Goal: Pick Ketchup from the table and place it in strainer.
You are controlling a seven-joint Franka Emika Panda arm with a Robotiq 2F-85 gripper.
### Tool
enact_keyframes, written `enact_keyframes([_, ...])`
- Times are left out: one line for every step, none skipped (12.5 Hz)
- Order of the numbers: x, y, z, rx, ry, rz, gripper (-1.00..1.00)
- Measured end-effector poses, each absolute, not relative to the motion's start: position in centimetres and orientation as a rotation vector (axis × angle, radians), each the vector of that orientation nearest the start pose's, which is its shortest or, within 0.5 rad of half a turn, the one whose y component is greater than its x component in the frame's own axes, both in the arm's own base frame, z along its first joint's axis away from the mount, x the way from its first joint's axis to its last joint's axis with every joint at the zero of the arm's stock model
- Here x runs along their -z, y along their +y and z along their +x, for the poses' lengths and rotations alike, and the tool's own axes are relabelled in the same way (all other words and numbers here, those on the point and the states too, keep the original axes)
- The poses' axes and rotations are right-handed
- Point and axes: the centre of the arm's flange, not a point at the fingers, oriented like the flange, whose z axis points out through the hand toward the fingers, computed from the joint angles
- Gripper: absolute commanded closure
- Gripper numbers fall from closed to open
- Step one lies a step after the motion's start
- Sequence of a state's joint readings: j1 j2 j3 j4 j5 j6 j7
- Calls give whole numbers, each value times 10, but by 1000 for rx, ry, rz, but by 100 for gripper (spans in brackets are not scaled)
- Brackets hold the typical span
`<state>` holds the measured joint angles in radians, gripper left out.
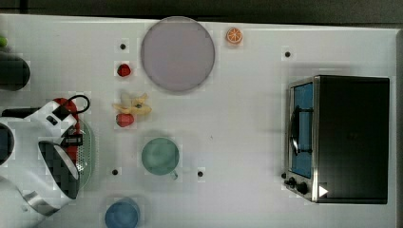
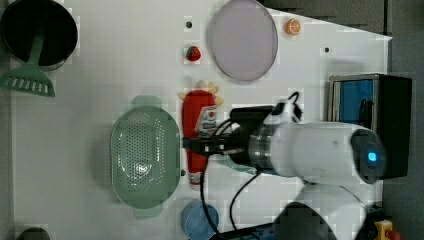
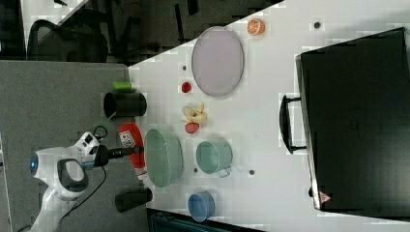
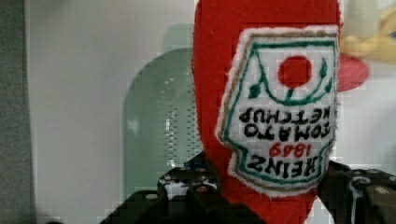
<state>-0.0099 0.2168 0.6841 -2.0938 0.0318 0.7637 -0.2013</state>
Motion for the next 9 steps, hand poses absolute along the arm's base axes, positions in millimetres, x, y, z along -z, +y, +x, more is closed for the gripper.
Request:
enact_keyframes([-336, 362, 458, -79, -39, -2949, -18])
enact_keyframes([-323, 367, 458, -91, 6, -2922, -18])
enact_keyframes([-308, 371, 458, -108, 53, -2901, -18])
enact_keyframes([-294, 375, 458, -127, 91, -2882, -18])
enact_keyframes([-278, 378, 455, -165, 112, -2876, -18])
enact_keyframes([-264, 378, 451, -190, 132, -2874, -24])
enact_keyframes([-251, 379, 448, -205, 134, -2871, -43])
enact_keyframes([-239, 380, 445, -217, 122, -2872, -65])
enact_keyframes([-230, 381, 442, -235, 115, -2874, -87])
